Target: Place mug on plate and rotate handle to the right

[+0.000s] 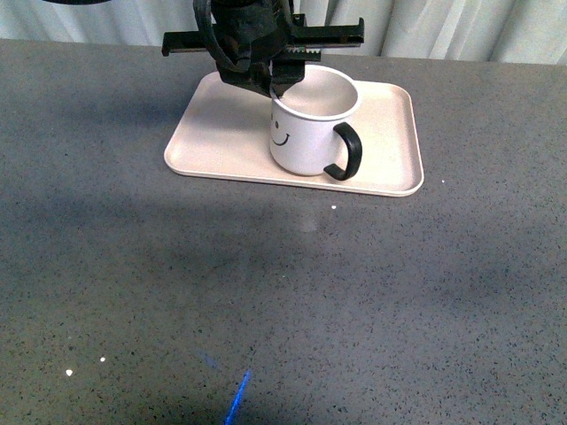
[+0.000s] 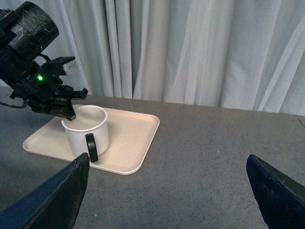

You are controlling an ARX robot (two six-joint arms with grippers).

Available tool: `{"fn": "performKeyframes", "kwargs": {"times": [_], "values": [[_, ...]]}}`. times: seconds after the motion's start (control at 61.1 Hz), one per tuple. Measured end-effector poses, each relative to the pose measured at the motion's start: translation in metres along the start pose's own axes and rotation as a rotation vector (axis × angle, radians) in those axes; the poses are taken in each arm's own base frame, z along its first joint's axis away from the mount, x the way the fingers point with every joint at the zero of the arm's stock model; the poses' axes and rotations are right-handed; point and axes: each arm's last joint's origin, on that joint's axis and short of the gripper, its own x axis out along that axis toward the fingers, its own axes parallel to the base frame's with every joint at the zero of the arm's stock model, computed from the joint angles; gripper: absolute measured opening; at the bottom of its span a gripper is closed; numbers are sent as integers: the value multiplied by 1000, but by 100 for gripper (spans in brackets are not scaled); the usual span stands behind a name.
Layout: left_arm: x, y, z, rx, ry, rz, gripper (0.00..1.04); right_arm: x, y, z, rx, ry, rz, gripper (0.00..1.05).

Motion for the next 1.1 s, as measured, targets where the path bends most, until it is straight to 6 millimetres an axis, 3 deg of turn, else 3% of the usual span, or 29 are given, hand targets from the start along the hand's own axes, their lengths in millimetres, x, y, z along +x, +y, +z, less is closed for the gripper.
{"fn": "performKeyframes", "kwargs": {"times": [0.082,0.442,0.59,0.704,0.786,0.852,0.95,1.097], "values": [[1,-1,0,11,3,-2,3,0,0,0,0,0,0,95],[-8,6,-2,19,-51,-42,57,0,0,0,0,0,0,96],[-41,29,-9,20,-126,-37,80,0,0,0,0,0,0,96],[-82,54,-13,-7,-257,-49,97,0,0,0,0,0,0,95],[-113,72,-20,-14,-386,-40,93,0,0,0,0,0,0,95],[-134,88,-31,-9,-659,105,83,0,0,0,0,0,1,96],[-166,116,-72,-1,-972,204,61,0,0,0,0,0,0,95],[-175,142,-136,36,-985,222,24,0,0,0,0,0,0,95]]}}
